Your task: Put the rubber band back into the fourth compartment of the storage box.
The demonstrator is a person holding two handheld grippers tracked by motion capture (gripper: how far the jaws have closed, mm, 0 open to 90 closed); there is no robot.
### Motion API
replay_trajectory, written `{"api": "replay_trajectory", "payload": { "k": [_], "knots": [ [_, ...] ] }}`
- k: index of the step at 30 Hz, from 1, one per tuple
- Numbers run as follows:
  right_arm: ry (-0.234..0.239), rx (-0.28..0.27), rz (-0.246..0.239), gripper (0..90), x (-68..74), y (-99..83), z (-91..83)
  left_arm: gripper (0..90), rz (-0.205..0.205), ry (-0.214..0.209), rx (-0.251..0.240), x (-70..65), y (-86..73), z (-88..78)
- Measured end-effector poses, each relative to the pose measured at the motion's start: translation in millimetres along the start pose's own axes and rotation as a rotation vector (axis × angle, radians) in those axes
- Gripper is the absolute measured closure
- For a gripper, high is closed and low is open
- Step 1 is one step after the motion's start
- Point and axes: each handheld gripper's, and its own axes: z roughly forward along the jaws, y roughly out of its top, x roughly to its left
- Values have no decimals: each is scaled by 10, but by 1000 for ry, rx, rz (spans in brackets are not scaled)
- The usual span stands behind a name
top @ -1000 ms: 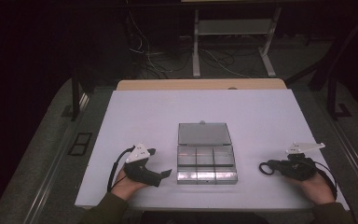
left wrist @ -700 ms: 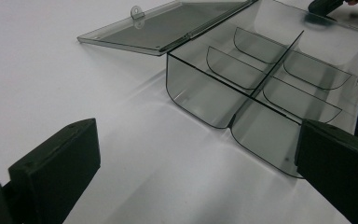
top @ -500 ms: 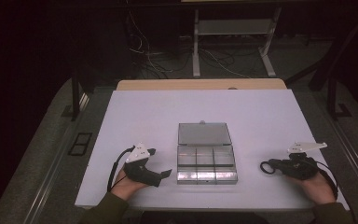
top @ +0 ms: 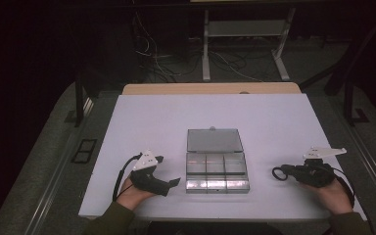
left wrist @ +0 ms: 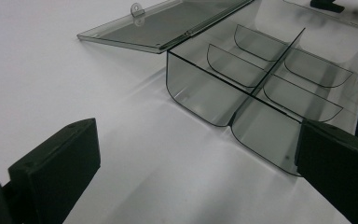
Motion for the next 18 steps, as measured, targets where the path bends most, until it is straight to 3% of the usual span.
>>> {"api": "replay_trajectory", "payload": {
  "k": [18],
  "knots": [
    [58, -54, -17, 851, 108, 140, -16, 0, 9, 7, -7, -7, 1, 0]
  ]
}}
